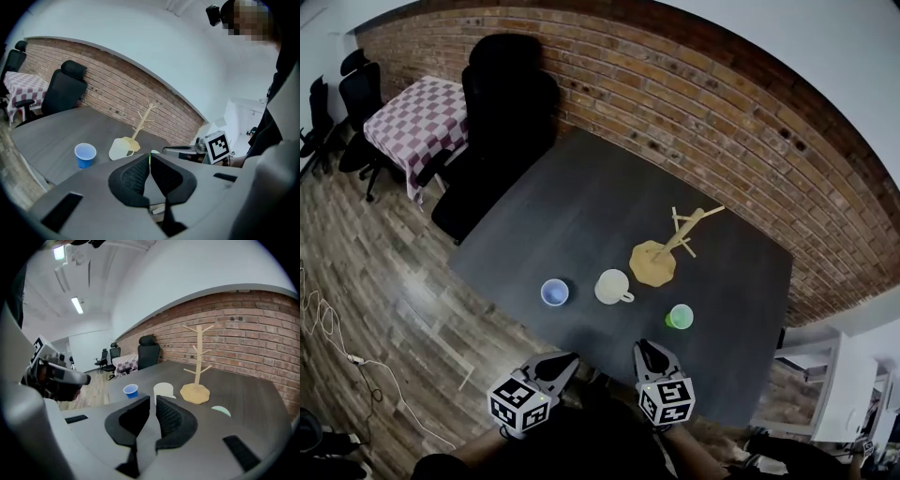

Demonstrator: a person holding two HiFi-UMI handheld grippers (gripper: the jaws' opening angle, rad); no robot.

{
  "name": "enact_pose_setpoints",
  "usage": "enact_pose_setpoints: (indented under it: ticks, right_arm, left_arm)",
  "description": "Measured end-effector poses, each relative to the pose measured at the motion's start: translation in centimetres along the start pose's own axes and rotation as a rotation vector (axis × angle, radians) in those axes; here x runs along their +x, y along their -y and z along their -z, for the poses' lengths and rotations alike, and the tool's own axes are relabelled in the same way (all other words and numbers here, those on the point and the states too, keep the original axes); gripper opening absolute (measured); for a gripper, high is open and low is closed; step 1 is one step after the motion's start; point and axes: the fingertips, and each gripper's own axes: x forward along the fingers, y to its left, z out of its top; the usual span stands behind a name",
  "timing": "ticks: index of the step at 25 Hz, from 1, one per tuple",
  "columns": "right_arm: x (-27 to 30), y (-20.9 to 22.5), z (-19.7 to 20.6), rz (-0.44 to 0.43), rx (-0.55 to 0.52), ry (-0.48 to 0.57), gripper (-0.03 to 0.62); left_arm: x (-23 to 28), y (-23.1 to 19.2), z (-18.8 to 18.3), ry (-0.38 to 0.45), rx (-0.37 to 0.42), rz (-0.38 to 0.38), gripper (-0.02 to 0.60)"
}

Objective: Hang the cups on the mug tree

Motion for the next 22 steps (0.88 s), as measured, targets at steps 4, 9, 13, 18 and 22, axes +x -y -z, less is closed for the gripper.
enact_pose_setpoints:
  ticks: [4,9,13,18,22]
  right_arm:
    - [6.7,4.6,0.5,-0.058,-0.071,-0.129,0.114]
    - [13.8,7.5,2.4,-0.136,-0.196,-0.332,0.189]
    - [18.0,9.7,5.1,-0.098,-0.383,-0.52,0.189]
    - [20.2,9.5,6.1,-0.14,-0.432,-0.51,0.131]
    - [20.5,9.0,5.9,-0.174,-0.412,-0.475,0.072]
  left_arm:
    - [5.0,-1.2,-1.1,-0.051,-0.017,-0.012,0.023]
    - [10.1,-0.4,-2.7,-0.106,0.01,-0.033,0.023]
    - [12.3,-0.2,-3.2,-0.152,0.031,-0.055,0.023]
    - [12.9,-1.4,-2.9,-0.208,0.031,-0.128,0.023]
    - [13.5,-2.3,-2.6,-0.237,-0.007,-0.157,0.023]
